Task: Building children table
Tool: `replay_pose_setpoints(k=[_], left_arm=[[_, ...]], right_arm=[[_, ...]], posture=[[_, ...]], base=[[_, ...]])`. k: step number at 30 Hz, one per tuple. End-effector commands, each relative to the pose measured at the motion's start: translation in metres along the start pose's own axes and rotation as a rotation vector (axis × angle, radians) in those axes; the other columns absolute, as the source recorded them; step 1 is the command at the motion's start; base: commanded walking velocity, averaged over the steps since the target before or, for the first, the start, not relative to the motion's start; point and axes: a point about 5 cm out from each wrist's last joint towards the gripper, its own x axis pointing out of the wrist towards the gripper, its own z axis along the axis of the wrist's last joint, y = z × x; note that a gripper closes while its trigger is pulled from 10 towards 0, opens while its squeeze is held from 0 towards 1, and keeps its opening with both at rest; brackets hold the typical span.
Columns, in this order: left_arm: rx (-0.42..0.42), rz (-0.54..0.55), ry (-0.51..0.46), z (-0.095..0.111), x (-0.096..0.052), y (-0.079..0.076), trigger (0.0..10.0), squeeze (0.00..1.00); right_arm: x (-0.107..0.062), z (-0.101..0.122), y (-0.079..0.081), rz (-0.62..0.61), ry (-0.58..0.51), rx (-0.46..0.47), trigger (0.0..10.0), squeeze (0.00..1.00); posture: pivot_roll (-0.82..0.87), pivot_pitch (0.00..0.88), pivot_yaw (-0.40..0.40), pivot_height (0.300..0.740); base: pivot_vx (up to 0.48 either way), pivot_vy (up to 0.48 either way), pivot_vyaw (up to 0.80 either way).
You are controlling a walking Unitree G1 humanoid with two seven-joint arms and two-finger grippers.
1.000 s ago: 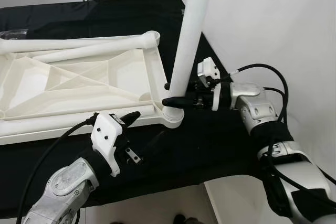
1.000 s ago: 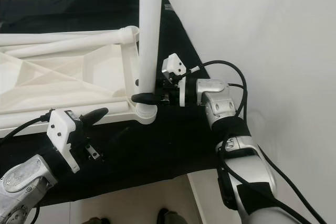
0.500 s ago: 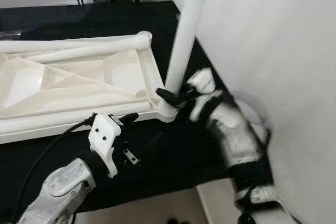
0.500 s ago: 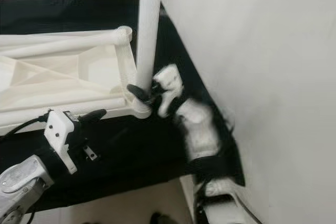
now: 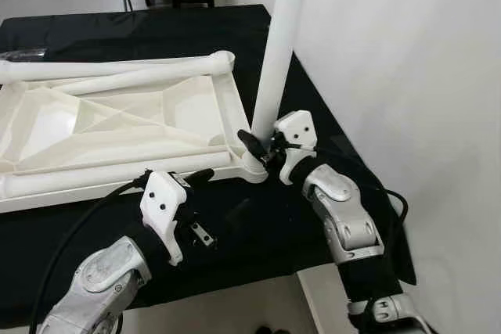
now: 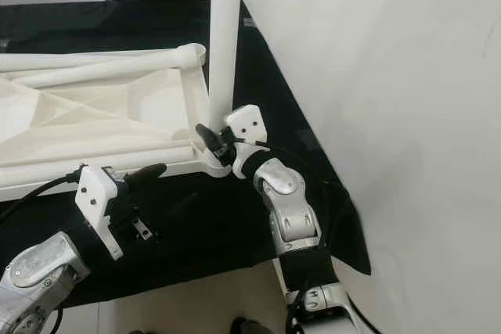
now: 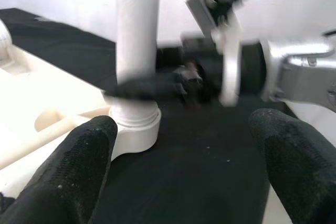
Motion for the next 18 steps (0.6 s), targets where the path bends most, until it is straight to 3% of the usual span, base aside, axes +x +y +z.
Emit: replay_pose_setpoints(k=[1,4,5,6,7,8,9,11,18], left_arm=[[-0.016,-0.014,0.001,-0.002,0.002,-0.004,10.0,0.0],[-0.018,-0.016,0.002,-0.003,0.002,-0.005,10.0,0.0],[-0.019,-0.016,0.001,-0.003,0.002,-0.005,10.0,0.0],[-0.019,-0.016,0.001,-0.003,0.002,-0.005,10.0,0.0],[-0.018,-0.017,0.001,-0.003,0.002,-0.006,10.0,0.0],[-0.018,-0.017,0.001,-0.003,0.002,-0.006,10.0,0.0],[-0.017,-0.018,-0.001,-0.003,0.002,-0.006,10.0,0.0],[-0.016,-0.019,-0.001,-0.002,0.003,-0.006,10.0,0.0],[-0.01,-0.017,0.002,-0.001,0.001,-0.005,10.0,0.0]], right_arm=[[0.002,0.014,0.011,0.16,-0.068,0.027,10.0,1.0],[0.003,0.028,0.009,0.244,-0.136,0.003,10.0,1.0],[0.004,0.032,0.006,0.301,-0.161,-0.012,10.0,0.58],[0.004,0.032,0.006,0.301,-0.161,-0.012,10.0,0.58],[0.004,0.034,0.005,0.393,-0.169,-0.028,10.0,0.0],[0.004,0.034,0.005,0.393,-0.169,-0.028,10.0,0.0],[0.004,0.034,0.002,0.56,-0.156,-0.068,10.0,0.0],[0.005,0.034,0.0,0.659,-0.132,-0.09,10.0,0.0],[0.012,0.046,-0.007,0.772,-0.129,-0.07,10.0,0.0]], posture=[[0.06,0.2,-0.103,0.74],[0.06,0.2,-0.103,0.74],[0.07,0.195,-0.101,0.74],[0.07,0.195,-0.101,0.74],[0.07,0.193,-0.1,0.74],[0.07,0.193,-0.1,0.74],[0.08,0.193,-0.101,0.74],[0.08,0.193,-0.101,0.74],[0.09,0.201,-0.1,0.74]], base=[[0.0,0.0,0.0],[0.0,0.0,0.0],[0.0,0.0,0.0],[0.0,0.0,0.0],[0.0,0.0,0.0],[0.0,0.0,0.0],[0.0,0.0,0.0],[0.0,0.0,0.0],[0.0,0.0,0.0]])
